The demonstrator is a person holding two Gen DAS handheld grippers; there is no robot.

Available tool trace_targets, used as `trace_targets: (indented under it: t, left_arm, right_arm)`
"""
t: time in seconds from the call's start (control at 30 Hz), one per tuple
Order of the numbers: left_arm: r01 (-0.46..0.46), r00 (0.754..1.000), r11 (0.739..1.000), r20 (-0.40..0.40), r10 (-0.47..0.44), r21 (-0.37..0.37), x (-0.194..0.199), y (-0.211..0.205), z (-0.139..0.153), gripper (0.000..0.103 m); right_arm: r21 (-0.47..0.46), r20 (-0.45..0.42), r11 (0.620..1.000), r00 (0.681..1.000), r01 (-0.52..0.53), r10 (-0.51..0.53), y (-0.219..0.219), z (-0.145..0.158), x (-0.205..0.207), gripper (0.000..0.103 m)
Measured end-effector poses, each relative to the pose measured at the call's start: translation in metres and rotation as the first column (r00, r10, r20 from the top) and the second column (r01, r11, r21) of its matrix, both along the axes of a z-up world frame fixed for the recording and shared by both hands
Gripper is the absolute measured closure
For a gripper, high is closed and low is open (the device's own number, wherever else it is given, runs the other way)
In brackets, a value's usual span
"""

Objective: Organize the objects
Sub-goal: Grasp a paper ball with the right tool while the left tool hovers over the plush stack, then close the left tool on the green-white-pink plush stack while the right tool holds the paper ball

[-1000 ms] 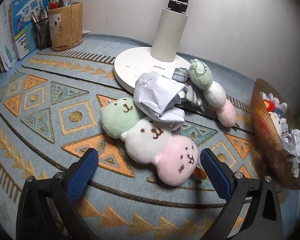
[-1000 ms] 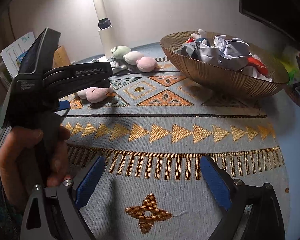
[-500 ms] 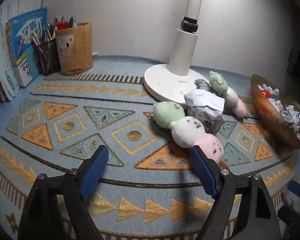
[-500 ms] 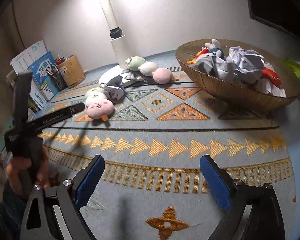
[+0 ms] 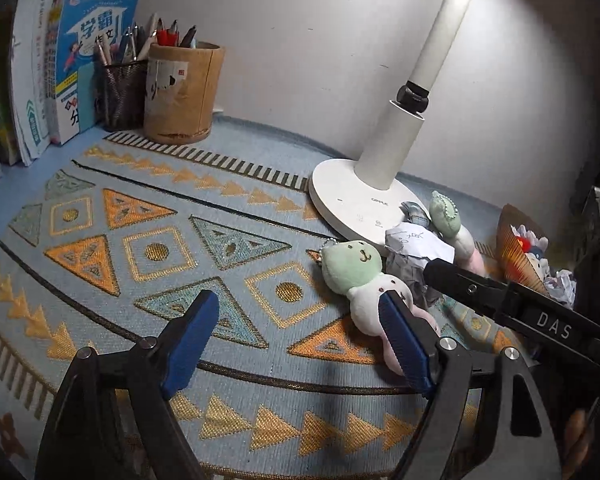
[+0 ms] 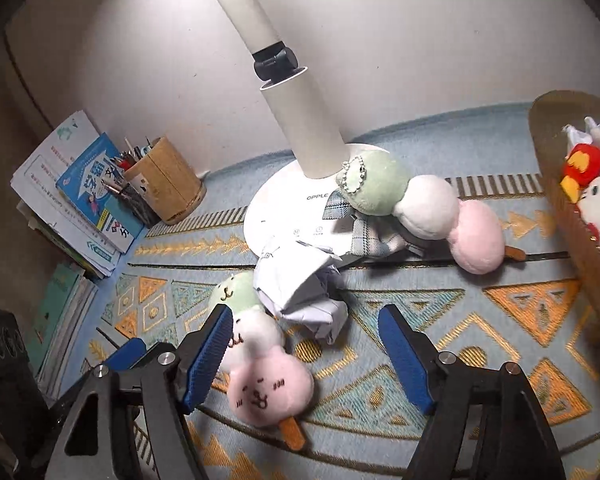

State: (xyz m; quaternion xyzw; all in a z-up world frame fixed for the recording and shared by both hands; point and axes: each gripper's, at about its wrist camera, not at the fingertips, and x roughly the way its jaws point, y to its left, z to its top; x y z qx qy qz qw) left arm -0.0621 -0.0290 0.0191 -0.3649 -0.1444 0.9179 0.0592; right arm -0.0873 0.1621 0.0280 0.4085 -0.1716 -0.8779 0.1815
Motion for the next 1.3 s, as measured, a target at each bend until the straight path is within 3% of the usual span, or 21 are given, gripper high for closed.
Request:
trace_targets:
  t: [0.03,0.1,0.23,0.37,0.5,0.6,0.67,0.73,0.77,0.83,0.87,0.93,1.0,1.07,1.13,1.23,1.3]
  left_arm:
    - [0.001,1.000,1.000,0.007,-0.001,0.024,-0.001,-0.003,-0.001,0.023]
    - [0.021,1.000,0.998,0.020,-0.022,0.057,-0.003,-0.004,-0.003,0.023]
    - [0.069,0.998,0.997,0.003,-0.069,0.029,0.000,0.007,-0.002,0.023]
    - [0.116,0.993,0.993,-0.024,-0.117,-0.030,0.007,0.024,0.002,0.022]
    - [0.158,0.986,0.982,-0.034,-0.162,-0.105,0.012,0.051,0.007,0.015]
    - [0.167,0.986,0.985,0.020,-0.167,-0.049,0.004,0.073,0.004,0.010]
    - [0.117,0.988,0.987,0.111,-0.105,-0.110,-0.011,0.092,-0.005,0.010]
    - [0.078,0.984,0.982,0.170,-0.048,-0.172,-0.026,0.103,-0.017,0.015]
    - [0.064,0.985,0.980,0.170,-0.031,-0.190,-0.029,0.106,-0.019,0.020]
    - [0.060,0.991,0.978,0.133,-0.034,-0.199,-0.029,0.108,-0.015,0.043]
    - [0.067,0.991,0.973,0.130,-0.039,-0.219,-0.029,0.110,-0.016,0.045]
    - [0.123,0.987,0.966,0.127,-0.096,-0.228,-0.023,0.112,-0.016,0.049]
    - [0.213,0.976,0.960,0.094,-0.198,-0.183,-0.007,0.109,-0.011,0.049]
    - [0.313,0.950,0.942,0.059,-0.307,-0.122,0.019,0.103,-0.004,0.049]
    - [0.393,0.920,0.911,0.053,-0.389,-0.126,0.046,0.100,0.002,0.049]
    - [0.451,0.892,0.877,0.051,-0.449,-0.167,0.085,0.097,0.004,0.048]
    - [0.461,0.887,0.872,0.071,-0.456,-0.164,0.098,0.094,-0.001,0.048]
  right_arm:
    - [-0.006,0.007,1.000,1.000,0.000,0.000,-0.001,-0.002,-0.004,0.033]
    - [0.006,0.004,1.000,1.000,-0.021,0.021,-0.005,-0.002,-0.006,0.059]
    - [0.064,-0.035,0.998,0.999,-0.005,0.007,0.001,0.007,0.013,0.060]
    - [0.137,-0.078,0.991,0.997,-0.010,0.021,0.019,0.023,0.061,0.060]
    - [0.306,-0.154,0.952,0.987,0.003,0.047,0.033,0.029,0.117,0.058]
    - [0.419,-0.191,0.908,0.980,0.025,0.061,0.036,0.012,0.139,0.058]
    - [0.411,-0.148,0.911,0.988,0.015,0.050,0.039,0.003,0.140,0.058]
    - [0.377,-0.183,0.926,0.982,0.026,0.047,0.047,0.006,0.145,0.058]
    - [0.361,-0.181,0.932,0.982,0.023,0.046,0.050,0.005,0.144,0.058]
    - [0.350,-0.136,0.936,0.990,0.025,0.024,0.055,-0.001,0.139,0.058]
    - [0.337,-0.126,0.941,0.992,0.025,0.019,0.057,-0.001,0.136,0.058]
    - [0.323,-0.134,0.946,0.991,0.036,0.009,0.059,0.001,0.135,0.058]
    - [0.309,-0.130,0.950,0.991,0.034,0.007,0.061,0.003,0.138,0.058]
    - [0.286,-0.123,0.957,0.992,0.040,-0.005,0.065,0.006,0.144,0.058]
    - [0.227,-0.077,0.973,0.997,0.028,-0.011,0.071,0.005,0.155,0.058]
    - [0.172,-0.024,0.984,0.998,0.055,-0.051,0.079,-0.001,0.181,0.055]
    - [0.172,-0.007,0.983,0.998,0.059,-0.059,0.078,-0.003,0.192,0.054]
